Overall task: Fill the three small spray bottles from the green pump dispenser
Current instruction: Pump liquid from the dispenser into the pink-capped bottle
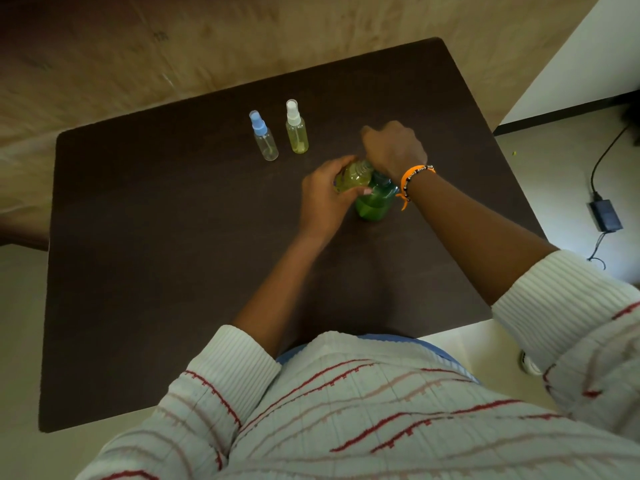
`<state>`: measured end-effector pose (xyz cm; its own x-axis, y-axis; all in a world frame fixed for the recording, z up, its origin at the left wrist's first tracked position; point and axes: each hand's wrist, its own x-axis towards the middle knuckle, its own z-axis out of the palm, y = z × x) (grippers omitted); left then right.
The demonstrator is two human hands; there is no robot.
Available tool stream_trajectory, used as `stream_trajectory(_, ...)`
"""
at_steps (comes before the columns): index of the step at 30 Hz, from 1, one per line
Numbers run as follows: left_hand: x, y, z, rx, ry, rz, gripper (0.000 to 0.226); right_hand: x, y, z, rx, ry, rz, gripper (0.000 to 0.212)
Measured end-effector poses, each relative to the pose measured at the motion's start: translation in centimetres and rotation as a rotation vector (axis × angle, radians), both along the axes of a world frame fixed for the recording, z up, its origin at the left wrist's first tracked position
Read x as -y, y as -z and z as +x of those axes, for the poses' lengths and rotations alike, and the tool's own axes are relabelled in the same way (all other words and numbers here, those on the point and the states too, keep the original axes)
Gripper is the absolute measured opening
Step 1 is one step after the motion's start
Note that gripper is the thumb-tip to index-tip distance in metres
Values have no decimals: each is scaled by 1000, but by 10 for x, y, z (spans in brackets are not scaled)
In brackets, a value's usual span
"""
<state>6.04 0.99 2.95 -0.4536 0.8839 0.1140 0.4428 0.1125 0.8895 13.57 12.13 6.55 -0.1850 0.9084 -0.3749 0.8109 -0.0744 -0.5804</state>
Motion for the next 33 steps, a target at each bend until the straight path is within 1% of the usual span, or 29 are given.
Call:
stream_trajectory(6,0,-3,2,18,-5,23,53,-4,-6,2,-53,-58,-119,59)
stream_trajectory(9,0,-3,3,8,0,17,51,-3,-1,3,-44,27,-16,53)
stream_trajectory(12,0,0,1,6,-9,-8,49,4,-1,-2,35,17,64,49)
stream_trajectory(14,1,2,0,13,-4,-6,49,5,0,-2,33,7,59,49)
stream_trajectory(17,0,-1,1,11,0,3,49,2,-1,0,-19,27,-11,50)
stream_trajectory(21,-1,-4,3,30,-9,16,49,1,-7,1,-160,65,-143,50)
stream_trajectory(24,-2,-3,3,11,0,18,49,4,-3,1,-225,120,-118,48)
stream_trajectory(28,-1,-1,-1,-20,11,-4,50,7,2,0,-188,150,-61,45)
stream_trajectory(33,-2,-2,-1,-13,6,0,51,7,-2,1,-195,129,-81,45)
